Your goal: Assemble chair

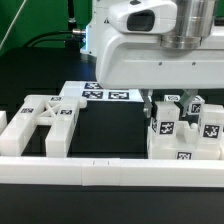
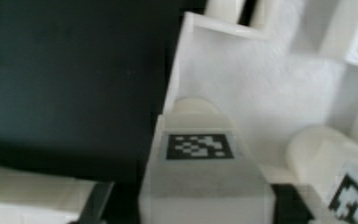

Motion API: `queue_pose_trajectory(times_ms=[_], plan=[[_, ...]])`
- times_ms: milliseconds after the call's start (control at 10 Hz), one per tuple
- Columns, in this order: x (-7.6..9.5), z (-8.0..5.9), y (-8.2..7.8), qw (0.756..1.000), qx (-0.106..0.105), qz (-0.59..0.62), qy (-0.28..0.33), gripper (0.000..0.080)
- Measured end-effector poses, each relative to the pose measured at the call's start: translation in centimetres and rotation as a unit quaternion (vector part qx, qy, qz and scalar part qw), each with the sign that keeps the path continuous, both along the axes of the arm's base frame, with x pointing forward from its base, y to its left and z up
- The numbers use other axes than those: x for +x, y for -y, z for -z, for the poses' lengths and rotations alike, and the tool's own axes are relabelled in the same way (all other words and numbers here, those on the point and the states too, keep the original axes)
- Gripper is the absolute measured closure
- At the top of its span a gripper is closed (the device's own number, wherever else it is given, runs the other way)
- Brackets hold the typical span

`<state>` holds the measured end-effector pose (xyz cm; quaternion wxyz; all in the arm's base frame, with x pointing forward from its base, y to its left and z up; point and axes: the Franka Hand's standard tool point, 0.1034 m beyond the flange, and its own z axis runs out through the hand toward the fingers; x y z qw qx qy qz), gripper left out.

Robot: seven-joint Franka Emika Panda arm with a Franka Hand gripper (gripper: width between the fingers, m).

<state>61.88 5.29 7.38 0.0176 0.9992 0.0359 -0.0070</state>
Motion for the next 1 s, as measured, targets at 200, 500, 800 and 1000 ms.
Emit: queue_pose_trajectory(times_ms=[200, 500, 800, 1000], plan=[[0.5, -0.1, 0.2, 0.996, 0.0, 0.083, 0.007, 0.0512], [0.9, -0.3, 0.6, 0.976, 0.001, 0.217, 0.027, 0.0511], [0.4, -0.3, 1.2, 0.957, -0.001, 0.29, 0.028, 0.0511], [0.3, -0.2, 1.3, 0.948, -0.001, 0.319, 0.027, 0.0391]])
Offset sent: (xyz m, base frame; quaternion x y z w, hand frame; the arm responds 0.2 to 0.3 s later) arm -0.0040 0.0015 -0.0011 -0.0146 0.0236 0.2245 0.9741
